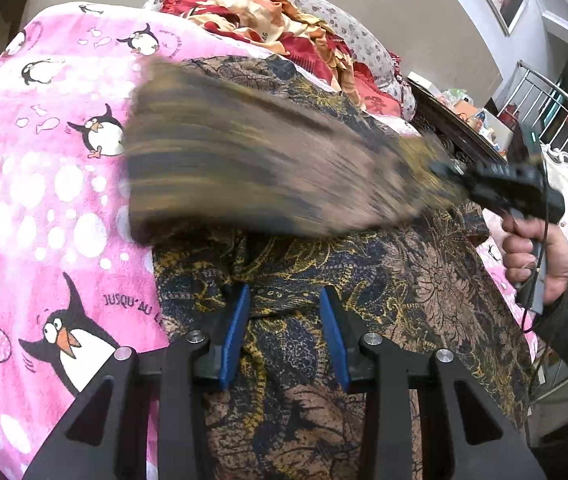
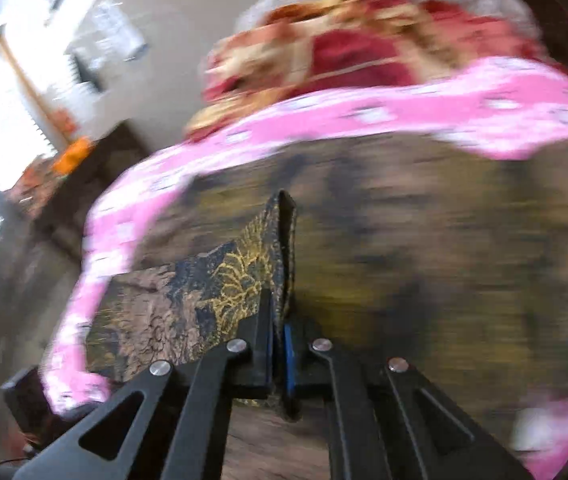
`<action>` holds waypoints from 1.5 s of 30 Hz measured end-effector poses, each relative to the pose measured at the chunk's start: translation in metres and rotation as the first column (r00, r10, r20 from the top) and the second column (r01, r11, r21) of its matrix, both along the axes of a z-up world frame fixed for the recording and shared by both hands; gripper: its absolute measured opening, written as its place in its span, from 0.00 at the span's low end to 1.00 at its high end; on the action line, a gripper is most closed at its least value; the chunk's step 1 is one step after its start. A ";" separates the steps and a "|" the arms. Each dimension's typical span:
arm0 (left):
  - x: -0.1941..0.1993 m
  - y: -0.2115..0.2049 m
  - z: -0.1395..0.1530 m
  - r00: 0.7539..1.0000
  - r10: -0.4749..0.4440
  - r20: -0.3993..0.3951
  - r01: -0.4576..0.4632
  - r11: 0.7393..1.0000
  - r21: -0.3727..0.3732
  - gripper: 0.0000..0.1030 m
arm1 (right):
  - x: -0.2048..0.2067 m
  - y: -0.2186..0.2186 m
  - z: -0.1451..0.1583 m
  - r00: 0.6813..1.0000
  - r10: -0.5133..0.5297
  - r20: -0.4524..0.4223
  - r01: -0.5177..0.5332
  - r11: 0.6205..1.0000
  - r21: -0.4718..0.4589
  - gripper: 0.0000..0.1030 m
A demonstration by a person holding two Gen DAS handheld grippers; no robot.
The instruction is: Fold small clothes
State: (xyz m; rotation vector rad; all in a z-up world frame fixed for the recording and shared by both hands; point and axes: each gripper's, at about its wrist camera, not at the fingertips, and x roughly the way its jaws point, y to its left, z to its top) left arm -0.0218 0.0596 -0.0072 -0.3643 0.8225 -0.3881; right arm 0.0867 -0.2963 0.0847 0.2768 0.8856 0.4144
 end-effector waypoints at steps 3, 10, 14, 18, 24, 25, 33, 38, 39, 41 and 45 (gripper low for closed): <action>0.000 0.000 0.000 1.000 0.000 0.000 0.000 1.000 0.004 0.17 | -0.008 -0.065 -0.007 0.992 -0.114 -0.060 0.112 0.993 -0.026 0.04; 0.000 -0.002 0.003 1.000 0.003 -0.004 -0.003 1.000 0.016 0.17 | -0.019 -0.087 -0.029 0.981 -0.151 -0.120 0.139 0.985 -0.104 0.04; -0.006 -0.008 0.023 0.999 0.039 0.003 -0.039 0.993 0.111 0.17 | -0.013 -0.080 -0.031 0.974 -0.184 -0.129 0.161 0.972 -0.172 0.07; -0.007 -0.007 0.077 0.984 0.080 0.159 -0.104 0.983 0.151 0.30 | -0.032 -0.074 0.002 0.985 -0.174 -0.014 0.167 0.960 -0.224 0.13; 0.064 -0.026 0.072 0.992 0.068 0.108 -0.087 0.978 0.188 0.32 | -0.048 -0.045 0.023 0.996 -0.033 0.089 0.047 0.984 -0.170 0.15; 0.071 -0.027 0.058 0.994 0.087 0.062 -0.099 0.971 0.218 0.17 | -0.043 -0.037 0.007 0.999 -0.015 0.041 0.023 0.977 -0.211 0.15; 0.065 0.007 0.034 0.965 0.263 0.009 -0.253 0.915 0.315 0.00 | -0.035 -0.068 -0.051 0.989 -0.017 -0.148 0.011 0.999 -0.046 0.23; 0.086 -0.018 0.081 0.956 0.257 0.139 -0.285 0.928 0.241 0.00 | -0.020 -0.065 -0.009 0.995 -0.099 -0.007 0.098 0.993 -0.059 0.23; 0.100 -0.027 0.078 0.967 0.223 0.123 -0.248 0.935 0.252 0.02 | -0.015 -0.064 -0.008 0.992 -0.128 0.009 0.128 0.990 -0.065 0.24; 0.126 -0.037 0.059 0.978 0.200 0.060 -0.209 0.931 0.301 0.02 | 0.008 -0.058 -0.027 0.983 -0.180 -0.042 0.171 0.972 -0.160 0.26; 0.138 -0.022 0.031 0.977 0.209 -0.033 -0.192 0.941 0.278 0.02 | 0.016 -0.046 -0.040 0.980 -0.191 -0.062 0.172 0.958 -0.227 0.27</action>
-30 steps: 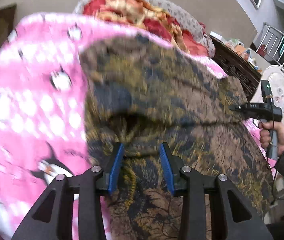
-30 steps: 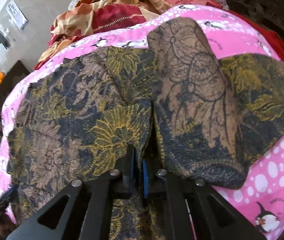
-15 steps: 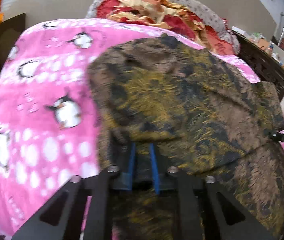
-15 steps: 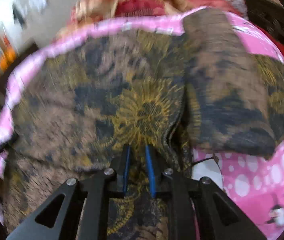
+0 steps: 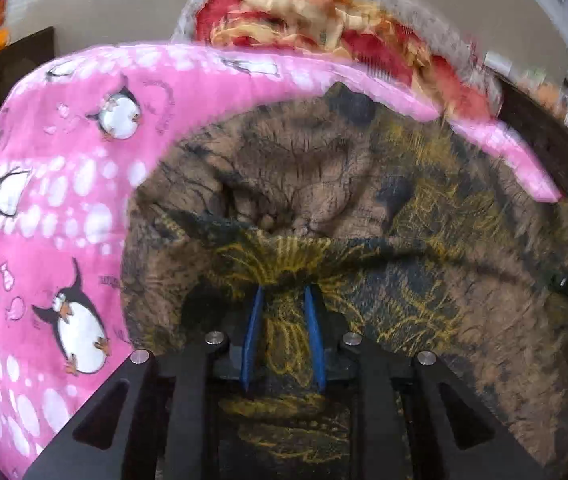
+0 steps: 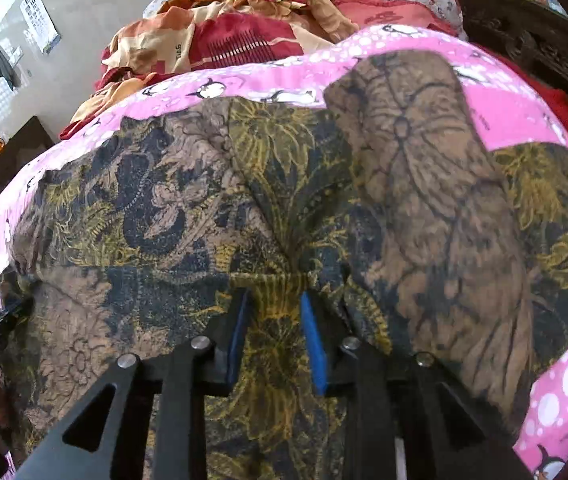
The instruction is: Fold small clothes
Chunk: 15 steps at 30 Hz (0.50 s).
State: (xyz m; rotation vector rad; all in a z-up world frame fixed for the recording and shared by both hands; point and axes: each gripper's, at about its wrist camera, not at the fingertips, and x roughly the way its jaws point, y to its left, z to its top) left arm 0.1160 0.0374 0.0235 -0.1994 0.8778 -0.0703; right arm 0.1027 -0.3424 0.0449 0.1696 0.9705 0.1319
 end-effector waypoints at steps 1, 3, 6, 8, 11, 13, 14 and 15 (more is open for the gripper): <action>-0.004 0.003 0.002 1.000 0.003 -0.009 -0.003 1.000 -0.011 0.02 | -0.003 0.003 0.007 1.000 -0.002 -0.005 0.002 1.000 -0.016 0.27; -0.020 0.007 0.016 1.000 0.011 0.013 -0.010 1.000 -0.012 0.02 | -0.018 0.005 0.026 0.998 0.015 0.053 -0.015 1.000 -0.011 0.27; -0.049 0.009 0.024 0.998 0.031 0.056 -0.029 0.999 -0.039 0.10 | -0.040 0.019 0.033 0.994 0.064 0.089 -0.068 0.997 0.041 0.45; -0.051 0.004 0.006 1.000 0.029 0.002 -0.029 1.000 -0.012 0.12 | -0.044 0.040 0.005 0.992 0.123 0.010 -0.124 0.992 0.008 0.56; -0.070 -0.008 0.011 0.999 0.017 0.034 -0.018 1.000 0.010 0.12 | -0.053 0.066 0.001 0.983 0.179 0.026 -0.172 0.969 -0.177 0.54; -0.084 -0.024 0.017 0.995 -0.056 0.085 0.052 0.997 0.049 0.18 | -0.059 0.058 0.024 0.980 0.192 0.060 -0.184 0.976 -0.117 0.50; -0.090 -0.032 0.013 0.989 -0.113 0.093 0.105 0.991 0.083 0.23 | -0.064 0.046 0.037 0.977 0.182 0.110 -0.174 0.981 -0.084 0.50; -0.093 -0.039 0.004 0.983 -0.162 0.081 0.152 0.982 0.111 0.31 | -0.069 0.026 0.052 0.976 0.140 0.166 -0.131 0.989 -0.066 0.50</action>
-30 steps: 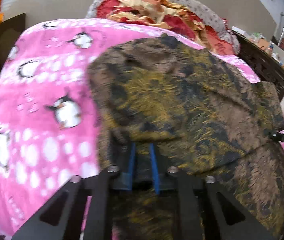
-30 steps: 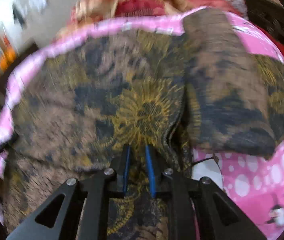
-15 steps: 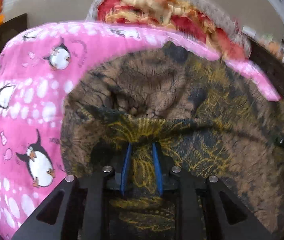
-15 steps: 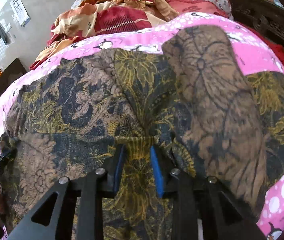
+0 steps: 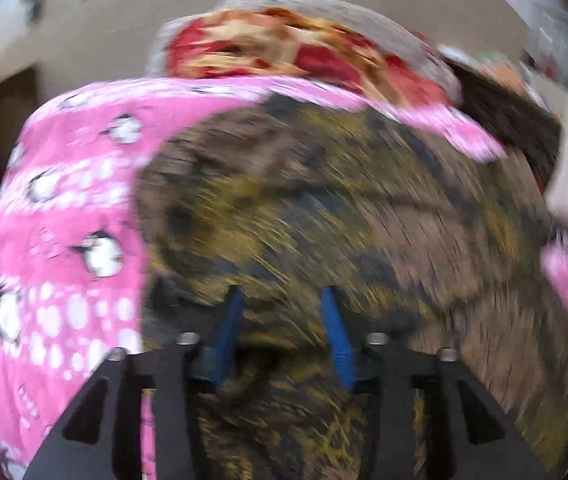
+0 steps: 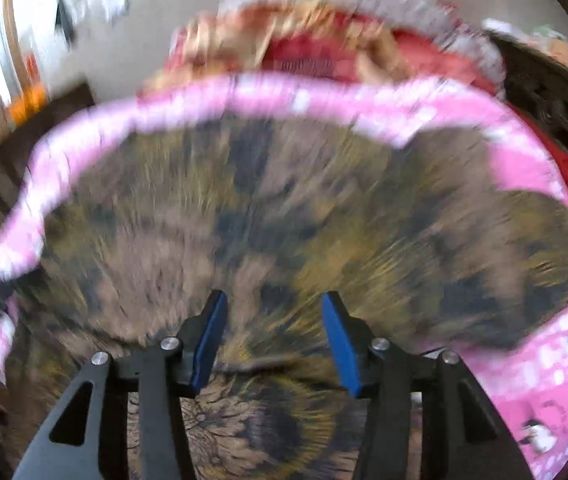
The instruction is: Fold small clothes
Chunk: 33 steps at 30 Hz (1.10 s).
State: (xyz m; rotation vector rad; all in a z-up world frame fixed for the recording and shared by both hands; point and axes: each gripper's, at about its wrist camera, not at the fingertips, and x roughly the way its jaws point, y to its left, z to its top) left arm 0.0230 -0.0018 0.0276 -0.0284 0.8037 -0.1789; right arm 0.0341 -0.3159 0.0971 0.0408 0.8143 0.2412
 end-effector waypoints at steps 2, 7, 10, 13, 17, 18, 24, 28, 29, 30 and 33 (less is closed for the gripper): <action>0.000 -0.005 -0.015 0.998 -0.023 -0.054 0.025 0.999 0.035 0.34 | -0.004 -0.042 0.017 0.994 -0.097 0.056 0.096 0.995 0.026 0.51; 0.002 0.004 -0.014 0.998 -0.021 -0.056 0.020 1.000 -0.012 0.38 | -0.014 -0.225 0.011 0.894 -0.448 -0.007 0.435 0.866 0.246 0.50; 0.008 0.006 -0.015 0.998 -0.019 -0.061 0.016 0.999 -0.040 0.39 | -0.018 -0.306 -0.015 0.807 -0.582 -0.102 0.580 0.747 0.324 0.49; 0.006 0.001 -0.017 0.998 -0.017 -0.062 0.015 0.999 -0.035 0.40 | -0.001 -0.329 -0.043 0.827 -0.538 -0.162 0.556 0.745 0.368 0.49; 0.007 0.000 -0.017 0.998 -0.017 -0.062 0.015 0.999 -0.033 0.40 | 0.024 -0.338 -0.059 0.833 -0.535 -0.141 0.547 0.757 0.359 0.47; 0.008 0.000 -0.017 0.998 -0.016 -0.063 0.015 0.999 -0.030 0.40 | 0.027 -0.339 -0.064 0.831 -0.540 -0.138 0.549 0.750 0.369 0.47; 0.010 0.000 -0.018 0.998 -0.016 -0.064 0.014 0.999 -0.032 0.41 | 0.040 -0.359 -0.074 0.779 -0.610 -0.145 0.611 0.688 0.391 0.42; 0.010 0.000 -0.018 0.998 -0.015 -0.064 0.013 0.999 -0.033 0.41 | 0.041 -0.371 -0.075 0.731 -0.652 -0.201 0.666 0.617 0.421 0.05; 0.010 0.000 -0.018 0.998 -0.015 -0.065 0.013 0.999 -0.034 0.41 | 0.038 -0.371 -0.067 0.729 -0.660 -0.184 0.665 0.618 0.419 0.05; 0.010 0.001 -0.018 0.998 -0.015 -0.065 0.013 0.999 -0.036 0.41 | 0.035 -0.369 -0.057 0.730 -0.666 -0.157 0.664 0.634 0.398 0.05; 0.010 0.001 -0.018 0.998 -0.015 -0.064 0.012 0.999 -0.044 0.41 | 0.020 -0.369 -0.011 0.719 -0.693 -0.055 0.663 0.661 0.351 0.05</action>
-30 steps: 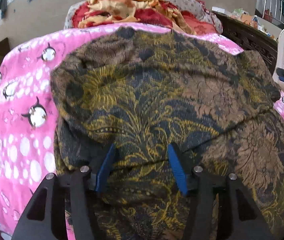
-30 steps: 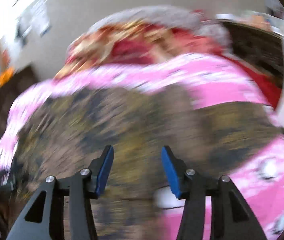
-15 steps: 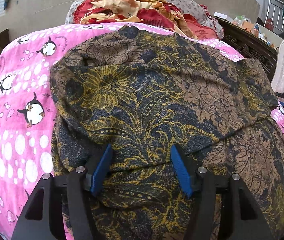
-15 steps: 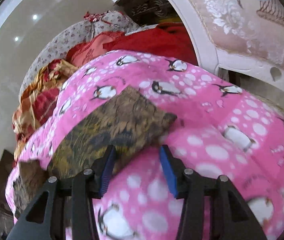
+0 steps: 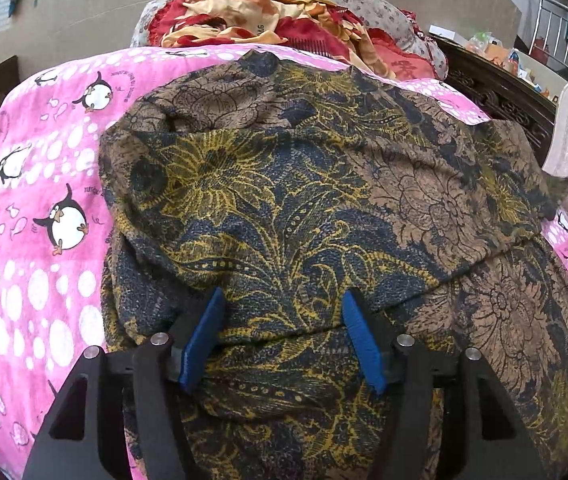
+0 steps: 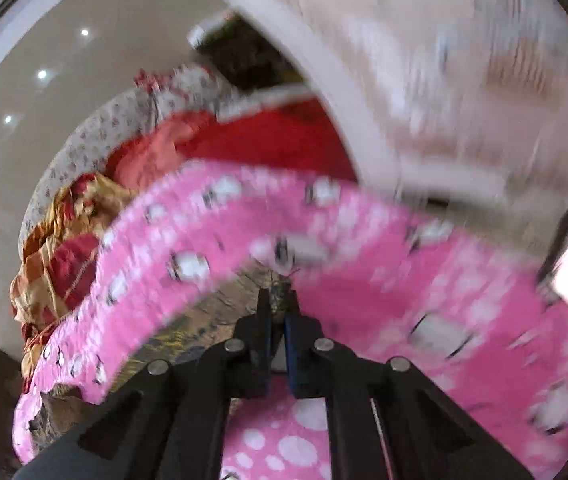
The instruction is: Fold small clothes
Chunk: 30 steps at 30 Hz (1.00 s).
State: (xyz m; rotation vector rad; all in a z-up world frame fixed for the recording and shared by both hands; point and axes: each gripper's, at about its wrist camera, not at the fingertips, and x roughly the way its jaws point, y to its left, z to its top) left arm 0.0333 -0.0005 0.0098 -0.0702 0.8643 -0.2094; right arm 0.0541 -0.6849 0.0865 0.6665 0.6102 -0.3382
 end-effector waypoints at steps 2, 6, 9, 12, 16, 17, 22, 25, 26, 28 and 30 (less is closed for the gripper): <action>0.000 0.000 0.000 1.000 0.001 0.000 -0.001 1.000 -0.006 0.41 | -0.019 -0.007 0.043 0.998 -0.037 0.045 0.041 0.996 -0.078 0.05; 0.000 0.002 0.001 1.000 0.000 0.001 0.000 1.000 -0.019 0.41 | -0.057 -0.009 0.120 0.984 -0.079 0.159 0.105 0.980 -0.167 0.05; 0.000 0.004 0.001 1.000 0.000 0.002 0.000 0.999 -0.033 0.41 | -0.067 0.028 0.157 0.976 -0.014 0.218 0.065 0.971 -0.230 0.05; 0.000 0.004 0.001 1.000 0.001 0.002 0.000 0.999 -0.037 0.41 | -0.049 0.103 0.163 0.955 0.212 0.206 -0.148 0.946 -0.289 0.05; -0.002 0.002 0.005 1.000 0.000 0.010 0.000 1.000 -0.024 0.41 | -0.016 0.242 0.135 0.852 0.500 0.155 -0.439 0.844 -0.307 0.05; -0.003 0.003 0.008 1.000 0.001 0.015 -0.001 1.000 -0.022 0.41 | -0.011 0.267 0.127 0.833 0.534 0.146 -0.477 0.826 -0.299 0.05; -0.015 0.028 0.045 0.992 0.080 0.093 -0.065 0.986 -0.156 0.41 | 0.002 0.423 0.059 0.662 0.737 0.139 -0.715 0.676 -0.177 0.05; -0.013 0.028 0.051 0.995 0.043 0.093 -0.024 0.979 -0.205 0.41 | -0.012 0.500 -0.001 0.536 0.844 0.012 -0.832 0.530 -0.162 0.06; -0.009 0.026 0.050 0.997 0.018 0.076 0.000 0.971 -0.239 0.41 | -0.017 0.513 -0.018 0.512 0.858 -0.032 -0.851 0.502 -0.156 0.06; 0.003 0.020 0.042 0.999 -0.040 0.031 0.048 0.945 -0.324 0.41 | -0.029 0.530 -0.048 0.489 0.865 -0.114 -0.868 0.471 -0.153 0.07; 0.018 0.009 0.032 0.994 -0.107 -0.002 0.097 0.908 -0.409 0.41 | -0.031 0.526 -0.052 0.504 0.857 -0.108 -0.861 0.490 -0.139 0.07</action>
